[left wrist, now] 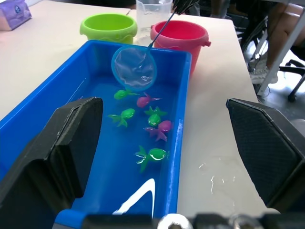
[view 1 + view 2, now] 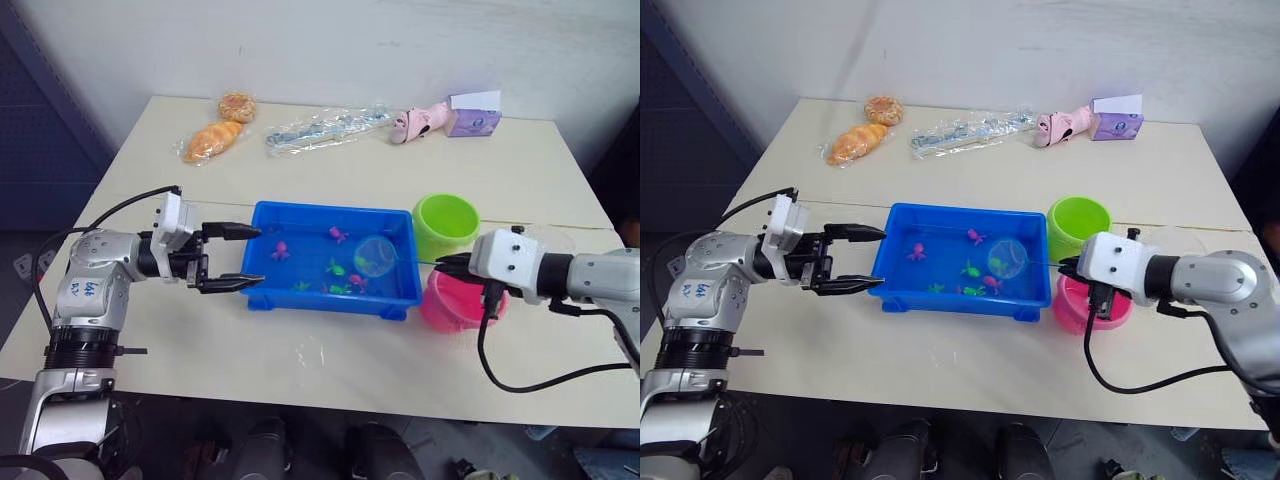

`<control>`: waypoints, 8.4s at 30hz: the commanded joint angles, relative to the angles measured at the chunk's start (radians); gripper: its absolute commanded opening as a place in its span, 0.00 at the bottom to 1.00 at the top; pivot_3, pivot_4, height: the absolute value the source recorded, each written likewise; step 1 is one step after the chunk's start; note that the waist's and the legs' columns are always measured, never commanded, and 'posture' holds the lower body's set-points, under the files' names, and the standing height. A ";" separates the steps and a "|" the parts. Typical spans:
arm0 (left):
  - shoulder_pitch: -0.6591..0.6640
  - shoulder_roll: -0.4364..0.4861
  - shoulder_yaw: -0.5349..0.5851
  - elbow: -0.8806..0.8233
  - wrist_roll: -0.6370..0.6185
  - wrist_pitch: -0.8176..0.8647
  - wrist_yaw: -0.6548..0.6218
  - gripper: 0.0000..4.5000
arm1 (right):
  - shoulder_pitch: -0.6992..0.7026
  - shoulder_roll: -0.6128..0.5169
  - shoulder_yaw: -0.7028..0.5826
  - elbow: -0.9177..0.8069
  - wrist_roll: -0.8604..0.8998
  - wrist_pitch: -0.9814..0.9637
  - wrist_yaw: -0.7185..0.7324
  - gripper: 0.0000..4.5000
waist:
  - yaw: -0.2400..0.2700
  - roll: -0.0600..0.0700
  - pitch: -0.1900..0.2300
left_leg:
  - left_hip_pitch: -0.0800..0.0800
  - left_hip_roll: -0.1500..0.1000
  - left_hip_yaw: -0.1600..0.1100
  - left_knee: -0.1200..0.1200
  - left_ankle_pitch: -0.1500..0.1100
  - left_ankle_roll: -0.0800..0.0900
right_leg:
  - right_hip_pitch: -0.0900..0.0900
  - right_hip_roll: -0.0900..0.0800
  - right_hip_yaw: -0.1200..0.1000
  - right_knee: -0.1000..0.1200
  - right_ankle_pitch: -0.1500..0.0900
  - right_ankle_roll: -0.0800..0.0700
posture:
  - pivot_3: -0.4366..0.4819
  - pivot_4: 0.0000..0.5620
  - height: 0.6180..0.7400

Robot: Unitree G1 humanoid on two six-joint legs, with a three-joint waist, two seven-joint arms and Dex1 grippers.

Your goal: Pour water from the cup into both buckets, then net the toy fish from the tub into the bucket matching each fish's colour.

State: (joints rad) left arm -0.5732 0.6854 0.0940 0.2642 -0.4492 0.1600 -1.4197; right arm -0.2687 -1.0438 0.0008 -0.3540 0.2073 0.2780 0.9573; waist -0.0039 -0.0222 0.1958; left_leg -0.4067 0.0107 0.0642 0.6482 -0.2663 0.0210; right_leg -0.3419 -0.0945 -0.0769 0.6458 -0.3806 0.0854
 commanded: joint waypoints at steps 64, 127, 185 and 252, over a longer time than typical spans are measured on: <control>-0.039 -0.053 -0.039 -0.068 -0.030 0.008 0.026 0.99 | 0.134 0.082 -0.506 -0.269 0.418 0.604 0.048 0.00 | 0.009 0.000 0.000 | 0.000 0.000 -0.001 0.000 0.000 0.001 | 0.002 0.000 -0.001 0.002 0.000 0.000 | 0.48 0.27 1.00; -0.126 -0.276 -0.138 0.005 -0.008 0.044 0.079 0.99 | 0.916 0.502 -0.806 0.068 -0.953 -1.181 -0.904 0.00 | 0.002 0.004 -0.002 | 0.005 0.000 0.003 -0.001 0.004 -0.005 | 0.001 0.002 0.006 0.006 0.000 0.000 | 0.48 0.27 1.00; -0.123 -0.065 -0.025 0.138 0.112 -0.067 0.210 0.99 | -0.312 0.372 0.027 0.098 1.133 0.842 -1.385 0.00 | -0.010 0.003 -0.002 | -0.002 -0.001 -0.001 0.000 0.003 0.002 | -0.003 -0.002 0.000 0.008 0.000 0.000 | 0.48 0.27 1.00; -0.238 -0.183 -0.156 -0.016 -0.014 0.094 -0.051 0.99 | 0.971 0.504 -0.771 -0.438 0.054 -0.198 -0.284 0.00 | 0.003 0.003 -0.002 | 0.000 -0.003 0.004 -0.002 0.006 0.000 | -0.007 0.001 0.008 0.008 0.000 0.001 | 0.48 0.27 1.00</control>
State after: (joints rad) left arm -0.8141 0.5031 -0.0616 0.2520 -0.4640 0.2669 -1.4691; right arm 0.6918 -0.5371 -0.7742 -0.7953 0.3392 0.1454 0.6752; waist -0.0011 -0.0189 0.1940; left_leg -0.4058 0.0082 0.0686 0.6457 -0.2605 0.0206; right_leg -0.3474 -0.0939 -0.0688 0.6537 -0.3803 0.0869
